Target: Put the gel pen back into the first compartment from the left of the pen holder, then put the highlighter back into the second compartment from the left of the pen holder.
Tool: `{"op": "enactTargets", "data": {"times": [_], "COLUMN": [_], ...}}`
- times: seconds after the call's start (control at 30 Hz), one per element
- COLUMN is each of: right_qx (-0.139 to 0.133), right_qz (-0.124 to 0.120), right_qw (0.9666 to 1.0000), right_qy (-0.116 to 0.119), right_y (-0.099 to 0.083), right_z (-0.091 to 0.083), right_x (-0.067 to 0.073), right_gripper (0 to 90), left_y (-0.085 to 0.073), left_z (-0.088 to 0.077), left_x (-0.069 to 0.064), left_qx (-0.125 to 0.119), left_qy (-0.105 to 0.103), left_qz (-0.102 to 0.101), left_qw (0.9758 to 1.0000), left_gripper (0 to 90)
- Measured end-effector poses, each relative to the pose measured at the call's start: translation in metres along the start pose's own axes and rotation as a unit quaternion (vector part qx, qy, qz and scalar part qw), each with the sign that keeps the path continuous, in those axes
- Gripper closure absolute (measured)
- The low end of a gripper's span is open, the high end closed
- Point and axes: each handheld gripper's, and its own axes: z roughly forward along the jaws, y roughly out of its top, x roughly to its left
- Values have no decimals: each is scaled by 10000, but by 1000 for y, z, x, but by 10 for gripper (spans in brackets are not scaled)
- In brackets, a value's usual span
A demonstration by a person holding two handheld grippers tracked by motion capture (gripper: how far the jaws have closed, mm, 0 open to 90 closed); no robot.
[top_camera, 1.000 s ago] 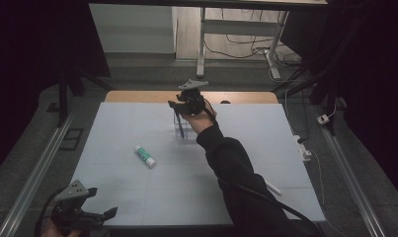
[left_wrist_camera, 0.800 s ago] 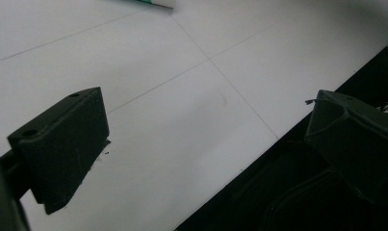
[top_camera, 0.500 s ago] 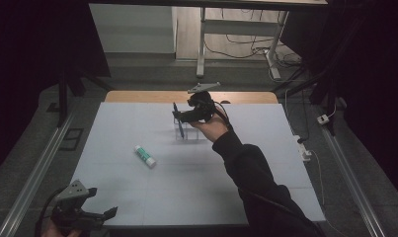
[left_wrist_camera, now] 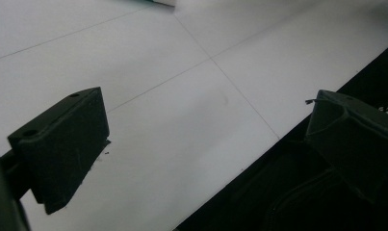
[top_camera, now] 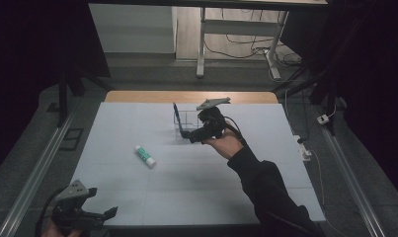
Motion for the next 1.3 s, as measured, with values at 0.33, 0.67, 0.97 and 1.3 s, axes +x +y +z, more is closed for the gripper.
{"op": "enactTargets", "data": {"times": [0.33,0.67,0.97,1.3], "right_qx": [37,265,396,547], "right_qz": [113,27,106,218], "right_qw": [9998,9992,9984,9963], "right_qy": [-181,-289,-392,-623], "right_y": [-29,-49,-64,-86], "right_z": [-17,-27,-41,-59], "right_x": [-4,-5,-9,-18], "right_gripper": [2,0,0,0], "left_y": [0,0,0,0], "left_z": [-1,-1,-1,-1], "left_x": [0,0,0,-1], "left_qx": [-47,-47,-55,-41], "left_qy": [-1,19,9,30], "left_qz": [-20,7,7,14], "left_qw": [10000,10000,10000,10000], "left_gripper": [11,11,11,11]}}
